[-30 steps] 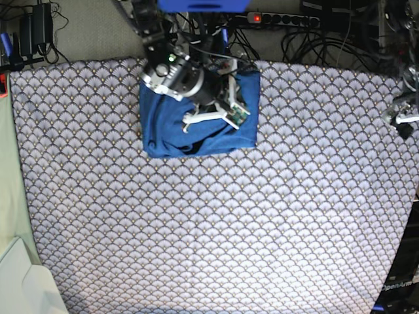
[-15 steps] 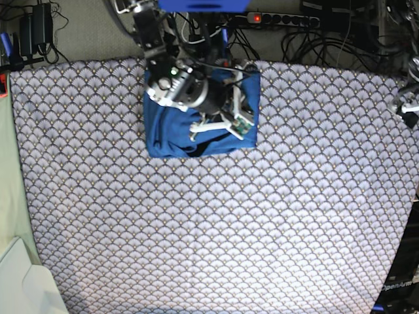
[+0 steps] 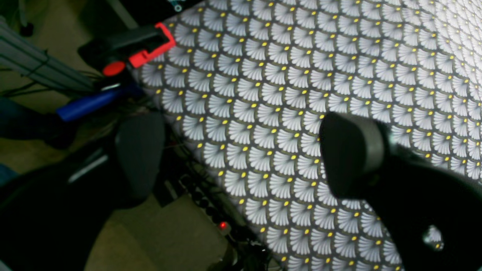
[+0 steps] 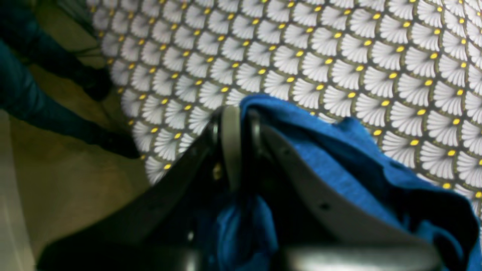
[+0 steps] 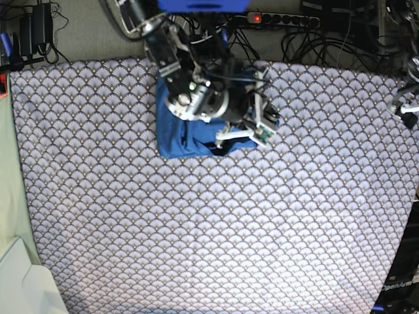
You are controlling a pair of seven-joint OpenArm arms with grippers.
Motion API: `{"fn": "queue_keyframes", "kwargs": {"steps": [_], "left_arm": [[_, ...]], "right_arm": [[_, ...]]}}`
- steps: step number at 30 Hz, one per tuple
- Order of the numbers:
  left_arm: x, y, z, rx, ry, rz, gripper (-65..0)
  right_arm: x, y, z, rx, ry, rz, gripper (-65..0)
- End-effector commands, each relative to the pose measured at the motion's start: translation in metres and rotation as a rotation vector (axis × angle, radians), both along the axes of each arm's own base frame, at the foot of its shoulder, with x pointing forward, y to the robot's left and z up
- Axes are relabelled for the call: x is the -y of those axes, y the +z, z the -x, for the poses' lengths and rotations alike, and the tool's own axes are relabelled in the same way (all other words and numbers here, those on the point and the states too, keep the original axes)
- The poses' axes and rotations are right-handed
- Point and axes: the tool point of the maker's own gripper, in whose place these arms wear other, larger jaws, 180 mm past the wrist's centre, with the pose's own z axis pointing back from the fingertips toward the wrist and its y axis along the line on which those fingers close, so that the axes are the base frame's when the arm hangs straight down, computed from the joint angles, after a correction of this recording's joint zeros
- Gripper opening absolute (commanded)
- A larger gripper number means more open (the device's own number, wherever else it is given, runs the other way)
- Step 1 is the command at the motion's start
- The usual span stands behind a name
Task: Fold the T-shirt properly
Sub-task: 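Press and tuck the folded blue shirt edge with the right gripper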
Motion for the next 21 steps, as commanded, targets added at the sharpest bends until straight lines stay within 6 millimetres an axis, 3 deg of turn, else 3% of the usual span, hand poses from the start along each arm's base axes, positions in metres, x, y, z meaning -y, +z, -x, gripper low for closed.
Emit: {"fn": "queue_keyframes", "kwargs": {"steps": [1, 12, 17, 21], "left_arm": [[-0.0053, 0.0111, -0.0034, 0.019, -0.002, -0.037, 0.0], [-0.0051, 0.0118, -0.0048, 0.025, -0.002, -0.036, 0.0], [-0.0050, 0.0120, -0.0054, 0.027, -0.002, -0.034, 0.0], [-0.0055, 0.0131, -0.0062, 0.028, -0.004, -0.037, 0.0]], "right_arm": [[-0.0099, 0.0141, -0.0048, 0.017, 0.002, -0.058, -65.0], [-0.0118, 0.0109, -0.0034, 0.007, -0.003, -0.080, -63.8], [-0.0123, 0.0065, 0.0034, -0.007, 0.001, -0.077, -46.3], [-0.0133, 0.0156, 0.0013, 0.017, 0.001, -0.093, -34.0]]}}
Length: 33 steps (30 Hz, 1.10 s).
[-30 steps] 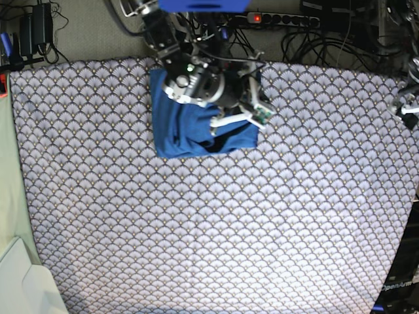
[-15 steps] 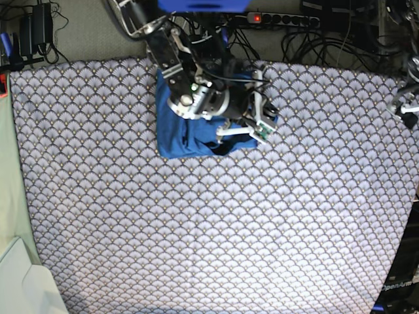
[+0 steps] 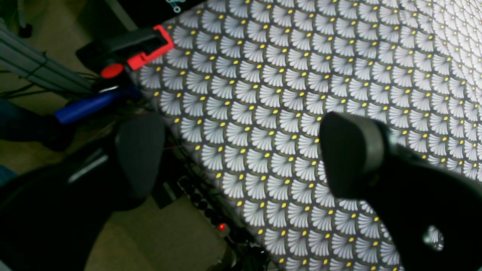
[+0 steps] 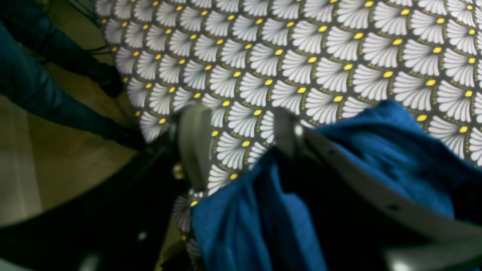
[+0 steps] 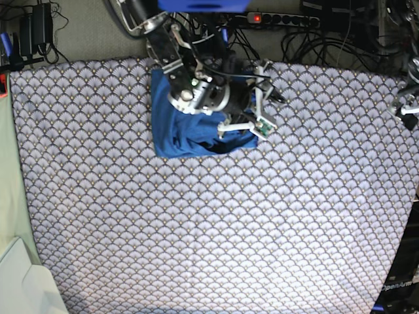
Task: Fold the T-shirt properly
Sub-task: 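Press and tuck the folded blue shirt edge with the right gripper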
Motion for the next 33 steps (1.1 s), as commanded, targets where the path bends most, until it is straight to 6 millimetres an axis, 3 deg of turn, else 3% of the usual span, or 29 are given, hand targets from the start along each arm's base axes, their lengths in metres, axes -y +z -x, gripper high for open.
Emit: {"fn": "queue_keyframes", "kwargs": {"steps": [1, 5, 8, 12, 15, 20, 33], "left_arm": [[-0.006, 0.012, -0.004, 0.020, -0.005, -0.038, 0.0], [-0.008, 0.013, -0.003, 0.016, -0.004, -0.048, 0.0], [-0.010, 0.016, -0.004, 0.014, -0.012, -0.061, 0.0], [-0.014, 0.019, -0.003, 0.001, -0.021, -0.080, 0.0], [-0.017, 0.021, -0.003, -0.002, -0.022, -0.090, 0.0], [-0.016, 0.022, -0.005, 0.002, -0.027, -0.091, 0.0], [-0.016, 0.026, -0.011, 0.023, -0.027, -0.090, 0.0]], "right_arm": [[-0.010, 0.028, -0.010, 0.056, -0.004, -0.078, -33.0], [-0.002, 0.061, -0.014, 0.148, -0.033, -0.116, -32.6], [0.025, 0.070, -0.023, 0.196, -0.089, -0.104, -32.6], [0.081, 0.052, -0.044, 0.168, -0.242, -0.045, -32.6], [0.101, 0.037, -0.038, 0.125, -0.301, -0.027, -32.6], [0.100, 0.020, -0.013, 0.052, -0.309, -0.025, -32.6], [0.072, 0.021, 0.007, 0.025, -0.236, -0.053, -32.3]]}}
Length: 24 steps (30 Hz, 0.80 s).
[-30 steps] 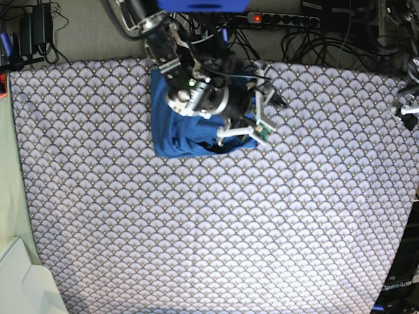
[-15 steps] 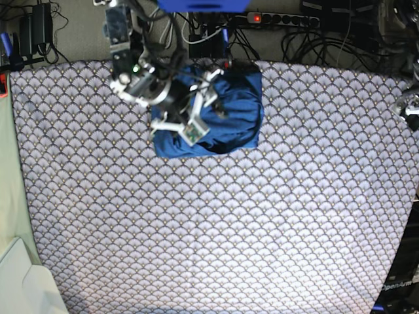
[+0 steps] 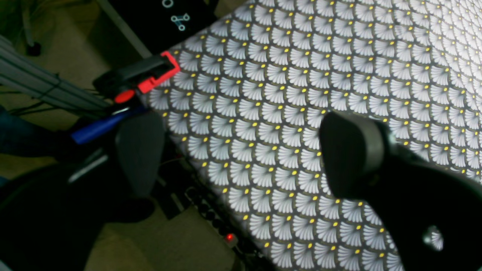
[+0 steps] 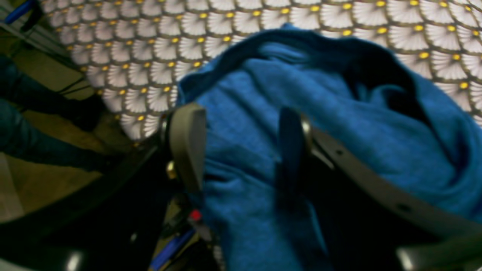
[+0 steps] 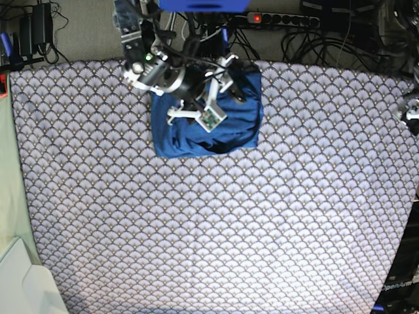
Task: Fold the T-shirt properly
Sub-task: 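Press and tuck the folded blue shirt edge with the right gripper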
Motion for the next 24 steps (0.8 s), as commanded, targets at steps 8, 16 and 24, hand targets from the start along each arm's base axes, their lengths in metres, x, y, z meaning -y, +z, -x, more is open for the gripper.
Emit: {"fn": "queue_keyframes", "kwargs": {"steps": [8, 16, 24], "left_arm": [[-0.005, 0.012, -0.004, 0.021, -0.005, -0.040, 0.0], [-0.006, 0.013, -0.004, 0.023, -0.004, -0.040, 0.0], [-0.007, 0.014, -0.004, 0.023, -0.002, -0.044, 0.0]], "right_arm": [[-0.021, 0.011, 0.013, 0.027, 0.081, -0.038, -32.3], [-0.026, -0.016, 0.023, -0.057, 0.096, -0.028, -32.4], [-0.061, -0.023, 0.048, -0.083, 0.191, -0.091, -32.4]]}}
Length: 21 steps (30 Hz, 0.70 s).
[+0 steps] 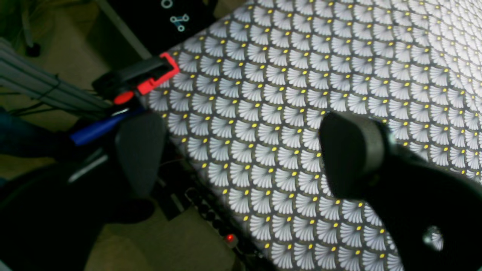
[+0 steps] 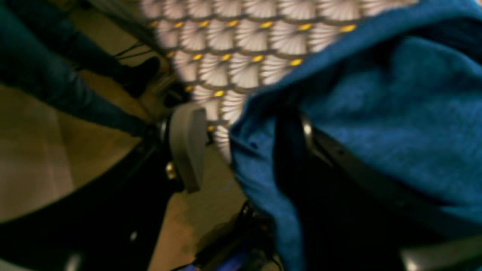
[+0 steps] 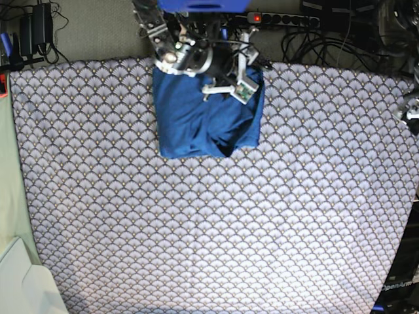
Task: Fold the T-shirt properly
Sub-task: 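Press and tuck the folded blue shirt edge with the right gripper, then grasp the shirt's bottom edge with the right gripper and fold it up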
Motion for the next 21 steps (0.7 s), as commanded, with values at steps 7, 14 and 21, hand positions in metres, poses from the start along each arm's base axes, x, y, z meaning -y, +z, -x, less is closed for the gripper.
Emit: {"fn": "queue_keyframes", "kwargs": {"steps": [7, 14, 21], "left_arm": [[-0.010, 0.018, -0.005, 0.020, -0.010, -0.061, 0.0], [-0.010, 0.017, -0.004, 0.015, -0.010, -0.061, 0.0], [-0.009, 0.015, -0.002, 0.013, -0.008, -0.055, 0.0]], "right_arm": [[0.004, 0.056, -0.027, 0.169, -0.017, -0.073, -32.4], [0.036, 0.074, -0.071, 0.275, -0.100, -0.033, -32.3], [0.068, 0.058, -0.130, 0.276, -0.189, 0.036, -32.3]]}}
